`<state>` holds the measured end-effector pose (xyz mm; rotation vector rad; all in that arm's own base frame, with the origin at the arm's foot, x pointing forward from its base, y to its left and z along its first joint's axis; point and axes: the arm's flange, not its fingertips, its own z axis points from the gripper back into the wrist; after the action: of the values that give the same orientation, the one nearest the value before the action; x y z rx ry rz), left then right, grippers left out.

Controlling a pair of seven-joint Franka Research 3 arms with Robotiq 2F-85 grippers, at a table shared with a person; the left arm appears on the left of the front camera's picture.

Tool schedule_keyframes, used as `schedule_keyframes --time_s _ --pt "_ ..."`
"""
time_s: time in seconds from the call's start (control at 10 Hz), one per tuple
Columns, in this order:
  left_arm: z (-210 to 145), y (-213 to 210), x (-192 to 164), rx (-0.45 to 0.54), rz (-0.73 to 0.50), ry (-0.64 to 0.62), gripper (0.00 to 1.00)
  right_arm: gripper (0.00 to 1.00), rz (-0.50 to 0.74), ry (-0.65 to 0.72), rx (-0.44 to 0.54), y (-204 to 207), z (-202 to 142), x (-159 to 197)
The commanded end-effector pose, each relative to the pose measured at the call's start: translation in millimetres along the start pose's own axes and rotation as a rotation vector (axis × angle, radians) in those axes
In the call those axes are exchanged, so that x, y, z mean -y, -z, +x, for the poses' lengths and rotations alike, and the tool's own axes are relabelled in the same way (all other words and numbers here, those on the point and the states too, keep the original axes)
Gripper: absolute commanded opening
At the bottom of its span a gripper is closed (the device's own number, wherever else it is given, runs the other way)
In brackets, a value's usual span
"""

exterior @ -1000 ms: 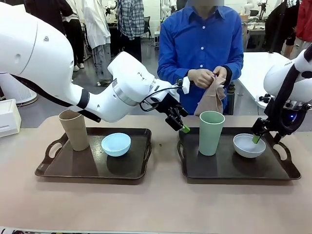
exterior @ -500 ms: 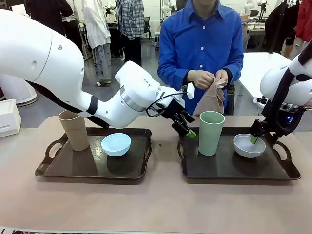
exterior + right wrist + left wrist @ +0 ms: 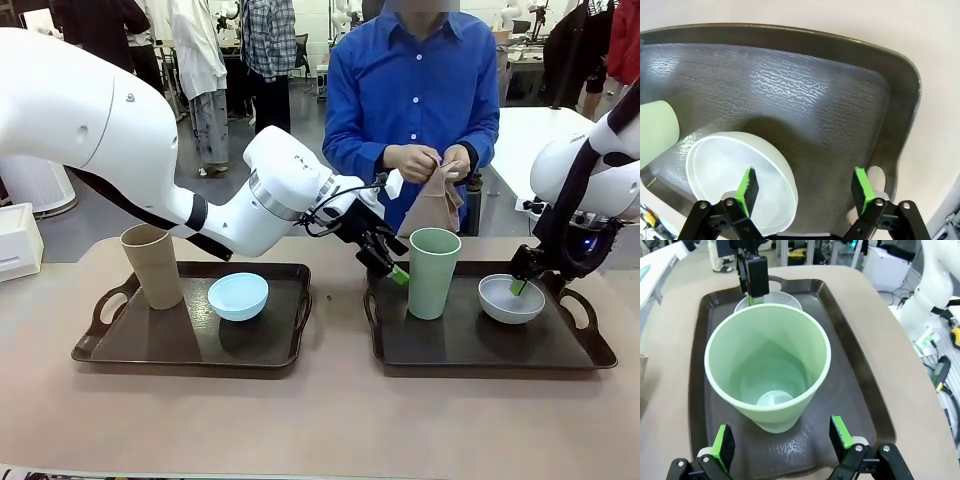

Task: Set up a tray with a mat and arrange the tableware.
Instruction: Pick up the Picnic Bowl and Reusable plastic cup from the Handle tray in front of the human's position and hold them in the air.

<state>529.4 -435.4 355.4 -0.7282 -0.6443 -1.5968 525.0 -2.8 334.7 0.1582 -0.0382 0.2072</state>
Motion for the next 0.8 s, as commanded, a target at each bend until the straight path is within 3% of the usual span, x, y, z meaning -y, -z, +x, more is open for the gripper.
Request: schedule_keyframes --time_s 0.0,0.1,0.2,0.7 --pt "-2.3 7.4 -5.4 0.072 -0.042 0.029 1.0 0.73 0.037 -0.017 0.019 6.4 9.5 1.1" --pt "-1.2 13.3 -8.2 0.085 -0.055 0.042 1.0 0.55 0.037 -0.016 0.016 7.6 10.6 0.0" --pt "0.2 18.4 -9.5 0.088 -0.064 0.054 1.0 0.64 0.035 -0.02 0.013 8.3 11.4 -1.6" --pt "0.4 46.0 -18.3 0.081 -0.109 0.066 1.0 0.64 0.04 -0.026 0.001 11.4 11.3 -2.4"
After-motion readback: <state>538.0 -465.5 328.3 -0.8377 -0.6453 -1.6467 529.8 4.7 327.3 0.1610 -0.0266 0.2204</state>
